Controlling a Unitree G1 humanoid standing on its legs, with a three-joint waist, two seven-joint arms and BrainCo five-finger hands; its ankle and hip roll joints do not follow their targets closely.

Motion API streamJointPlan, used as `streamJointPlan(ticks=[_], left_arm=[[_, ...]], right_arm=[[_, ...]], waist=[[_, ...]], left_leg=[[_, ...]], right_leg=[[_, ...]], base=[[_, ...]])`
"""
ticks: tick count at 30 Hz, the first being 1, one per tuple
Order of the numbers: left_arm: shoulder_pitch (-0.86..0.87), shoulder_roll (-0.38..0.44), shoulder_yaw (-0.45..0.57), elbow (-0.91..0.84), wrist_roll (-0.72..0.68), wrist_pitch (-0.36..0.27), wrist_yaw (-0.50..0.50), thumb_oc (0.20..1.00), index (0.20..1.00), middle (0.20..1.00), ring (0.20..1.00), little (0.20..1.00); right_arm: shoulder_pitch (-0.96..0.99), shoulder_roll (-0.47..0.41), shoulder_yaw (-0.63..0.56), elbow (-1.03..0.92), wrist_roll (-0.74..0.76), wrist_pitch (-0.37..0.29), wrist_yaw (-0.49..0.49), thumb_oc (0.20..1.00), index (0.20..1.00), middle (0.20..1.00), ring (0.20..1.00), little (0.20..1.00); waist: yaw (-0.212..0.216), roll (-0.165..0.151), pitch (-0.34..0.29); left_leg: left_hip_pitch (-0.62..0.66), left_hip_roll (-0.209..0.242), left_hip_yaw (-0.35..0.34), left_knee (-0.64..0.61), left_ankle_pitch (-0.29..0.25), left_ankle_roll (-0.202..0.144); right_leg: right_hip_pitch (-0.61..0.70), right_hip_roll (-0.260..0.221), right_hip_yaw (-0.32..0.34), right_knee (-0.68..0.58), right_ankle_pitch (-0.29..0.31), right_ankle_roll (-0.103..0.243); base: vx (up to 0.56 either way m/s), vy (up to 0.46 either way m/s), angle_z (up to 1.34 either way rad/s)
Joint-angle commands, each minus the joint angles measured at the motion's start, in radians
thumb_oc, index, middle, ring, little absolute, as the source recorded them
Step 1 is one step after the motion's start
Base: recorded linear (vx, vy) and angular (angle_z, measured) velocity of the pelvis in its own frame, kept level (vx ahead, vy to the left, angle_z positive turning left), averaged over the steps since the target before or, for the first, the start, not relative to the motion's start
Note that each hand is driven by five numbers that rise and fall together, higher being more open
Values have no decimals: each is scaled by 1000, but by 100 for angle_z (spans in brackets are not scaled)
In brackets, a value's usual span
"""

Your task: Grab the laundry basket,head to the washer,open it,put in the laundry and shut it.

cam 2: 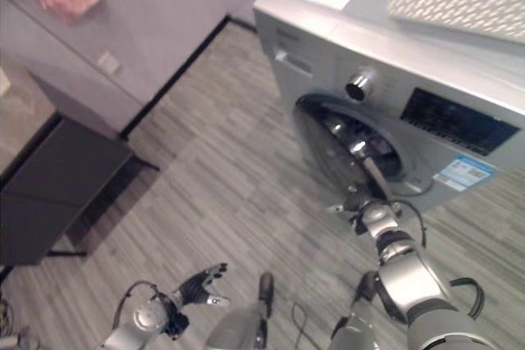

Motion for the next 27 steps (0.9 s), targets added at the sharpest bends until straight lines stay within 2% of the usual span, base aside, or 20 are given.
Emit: streamJointPlan(ticks=[1, 2, 3, 4, 5, 9, 10, 11, 16, 18, 19, 20, 21, 23, 24, 25, 27], left_arm=[[-57, 46, -49, -52, -59, -52, 36, 1000, 1000, 1000, 1000, 1000], [-59, 44, -49, -61, -71, -54, 43, 1000, 1000, 1000, 1000, 1000], [-61, 43, -51, -61, -71, -53, 44, 1000, 1000, 1000, 1000, 1000], [-70, 36, -45, -70, -89, -56, 58, 1000, 1000, 1000, 1000, 1000], [-73, 35, -42, -72, -100, -57, 67, 1000, 1000, 1000, 1000, 1000], [-75, 26, -22, -52, -147, -69, 87, 1000, 1000, 1000, 1000, 1000], [-76, 25, -22, -51, -147, -69, 88, 1000, 1000, 1000, 1000, 1000], [-75, 28, -3, -38, -164, -80, 98, 1000, 1000, 1000, 1000, 1000], [-68, 22, 34, -21, -199, -102, 115, 1000, 1000, 1000, 1000, 1000], [-70, -23, 85, 27, -304, -128, 130, 1000, 1000, 1000, 1000, 1000], [-67, -44, 111, 44, -339, -150, 138, 1000, 1000, 1000, 1000, 1000], [-65, -42, 111, 45, -339, -152, 137, 1000, 1000, 1000, 1000, 1000], [-60, -64, 144, 65, -344, -187, 162, 1000, 1000, 1000, 1000, 1000], [-46, -103, 192, 125, -374, -211, 187, 1000, 1000, 1000, 1000, 1000], [-32, -126, 264, 173, -407, -235, 215, 1000, 1000, 1000, 1000, 1000], [-30, -124, 264, 172, -407, -235, 215, 1000, 1000, 1000, 1000, 1000], [-8, -140, 333, 204, -456, -239, 213, 1000, 1000, 1000, 1000, 1000]], right_arm=[[-146, -125, 15, 102, 43, 5, -130, 1000, 1000, 1000, 1000, 1000], [-163, -166, -7, 116, 53, 6, -164, 1000, 1000, 1000, 1000, 1000], [-164, -168, -7, 117, 53, 6, -164, 1000, 1000, 1000, 1000, 1000], [-184, -250, -55, 133, 94, 10, -222, 1000, 1000, 1000, 1000, 1000], [-196, -285, -74, 130, 127, 12, -241, 1000, 1000, 1000, 1000, 1000], [-231, -402, -118, 135, 230, 14, -250, 1000, 1000, 1000, 1000, 1000], [-234, -403, -116, 137, 231, 13, -249, 1000, 1000, 1000, 1000, 1000], [-258, -458, -125, 146, 279, 12, -248, 1000, 1000, 1000, 1000, 1000], [-269, -540, -166, 126, 403, -21, -270, 1000, 1000, 1000, 1000, 1000], [-191, -504, -177, 86, 423, -59, -274, 1000, 1000, 1000, 1000, 1000], [-145, -464, -180, 74, 423, -68, -266, 1000, 1000, 1000, 1000, 1000], [-139, -461, -184, 70, 422, -67, -268, 1000, 1000, 1000, 1000, 1000], [-75, -396, -192, 57, 403, -81, -276, 1000, 1000, 1000, 1000, 1000], [32, -271, -195, 37, 370, -103, -289, 1000, 1000, 1000, 1000, 1000], [177, -132, -210, 20, 321, -117, -304, 1000, 1000, 1000, 1000, 1000], [181, -129, -213, 17, 320, -116, -306, 1000, 1000, 1000, 1000, 1000], [328, 6, -196, -5, 241, -121, -308, 1000, 1000, 1000, 1000, 1000]], waist=[[4, -15, -1], [9, -7, 0], [10, -6, -1], [13, 5, -3], [12, 6, -6], [4, 2, -2], [5, 2, -2], [-1, -1, 3], [-17, -9, 1], [-38, -27, 2], [-42, -37, 3], [-42, -38, 4], [-44, -58, 6], [-45, -90, 13], [-42, -128, 19], [-42, -129, 19], [-33, -160, 23]], left_leg=[[18, 1, 47, 9, -32, 12], [11, -1, 42, 7, -31, 11], [9, -1, 41, 7, -30, 11], [-5, -6, 35, 5, -26, 8], [-13, -8, 34, 5, -23, 6], [-36, -9, 45, 5, -6, 0], [-37, -9, 45, 5, -5, 0], [-54, -8, 46, 5, 0, -7], [-87, -8, 57, 5, 5, -17], [-79, 10, 74, 5, 7, -25], [-66, 20, 79, 5, 6, -26], [-64, 21, 79, 5, 5, -27], [-40, 35, 86, 5, 6, -29], [-5, 57, 89, 37, -7, -28], [0, 88, 75, 146, -20, -30], [-1, 89, 73, 151, -23, -31], [-9, 104, 26, 270, -9, -24]], right_leg=[[-27, -32, 91, 13, -100, 64], [-31, -33, 88, 13, -101, 65], [-32, -33, 88, 13, -101, 65], [-38, -35, 81, 12, -105, 68], [-44, -36, 81, 11, -104, 69], [-66, -34, 78, 8, -90, 60], [-68, -34, 78, 8, -90, 60], [-87, -32, 83, 6, -89, 63], [-123, -35, 91, 7, -87, 66], [-117, -24, 94, 5, -100, 58], [-107, -15, 95, 5, -109, 50], [-104, -14, 95, 5, -110, 50], [-84, 2, 98, 5, -124, 40], [-38, 28, 107, 5, -151, 22], [14, 62, 115, 5, -179, -2], [16, 63, 114, 5, -180, -3], [69, 101, 130, 5, -200, -26]], base=[[-17, -29, 29], [-14, -11, 17], [-19, -18, 14], [-16, -12, 11], [-14, -23, 7], [-64, -29, 6], [-41, -42, 2], [-41, -33, -3], [-12, -34, -7], [34, -96, -8], [21, -75, -6], [41, -120, -5], [62, -137, -9], [104, -270, -12], [87, -278, -18], [98, -306, -16], [82, -201, -12]])
